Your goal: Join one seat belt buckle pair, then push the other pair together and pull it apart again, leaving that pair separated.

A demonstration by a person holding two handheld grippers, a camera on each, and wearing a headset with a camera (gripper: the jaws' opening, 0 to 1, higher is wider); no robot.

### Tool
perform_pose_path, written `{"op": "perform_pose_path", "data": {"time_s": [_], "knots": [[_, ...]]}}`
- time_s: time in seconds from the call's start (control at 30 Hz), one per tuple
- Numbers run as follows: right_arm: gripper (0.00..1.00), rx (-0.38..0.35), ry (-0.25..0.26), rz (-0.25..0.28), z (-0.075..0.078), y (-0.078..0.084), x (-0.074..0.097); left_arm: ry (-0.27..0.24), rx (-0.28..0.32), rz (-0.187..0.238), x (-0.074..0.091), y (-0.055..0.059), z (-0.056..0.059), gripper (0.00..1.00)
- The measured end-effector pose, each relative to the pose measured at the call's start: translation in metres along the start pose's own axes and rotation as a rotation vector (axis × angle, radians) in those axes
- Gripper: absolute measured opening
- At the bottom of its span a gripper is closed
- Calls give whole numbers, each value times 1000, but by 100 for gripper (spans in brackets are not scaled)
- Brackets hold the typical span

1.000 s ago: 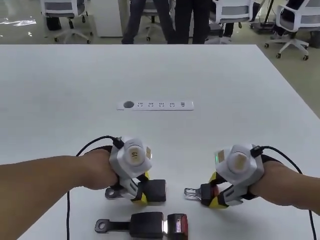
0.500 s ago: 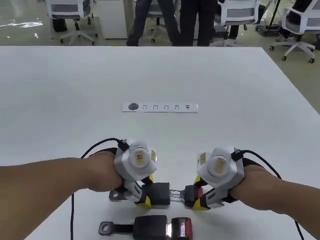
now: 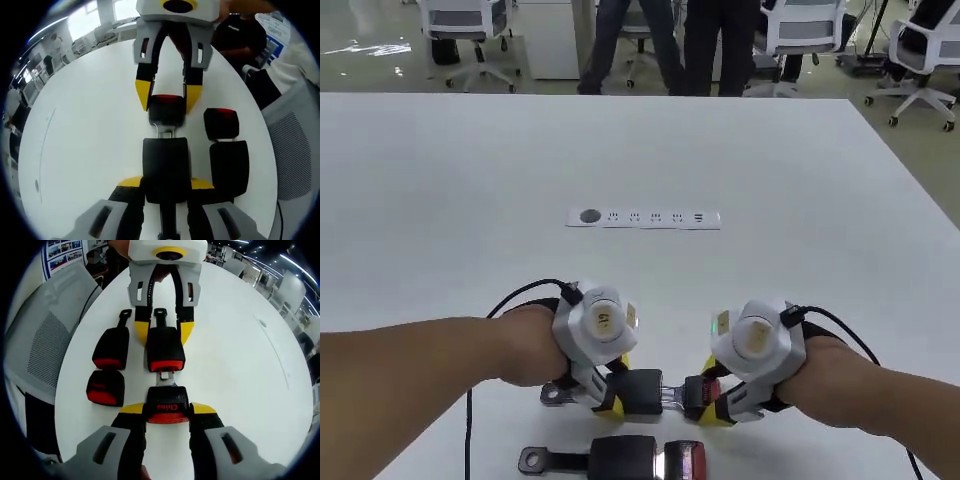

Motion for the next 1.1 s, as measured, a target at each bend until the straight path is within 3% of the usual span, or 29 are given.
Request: {"op": "perform_pose_path", "data": {"time_s": [0.53,0.9,1.1], "knots": [[29,-3,-30,19,4,-6,-5,6,7,34,2,0,0,32],[29,5,-31,25,2,-17,-13,2,6,36,1,1,-2,32],[29,9,-30,30,3,-15,-11,-8,15,38,2,0,1,32]]}}
Point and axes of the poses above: the centre of the closed fingertips' face, and the gripper's own axes: x roughly backward along the fingers, z roughly to its right, y roughly out of its underside, the point moved 7 cm from there along x, roughly backward along the fingers, and after that the axes turned 1 degree about x, right-handed, at the moved point
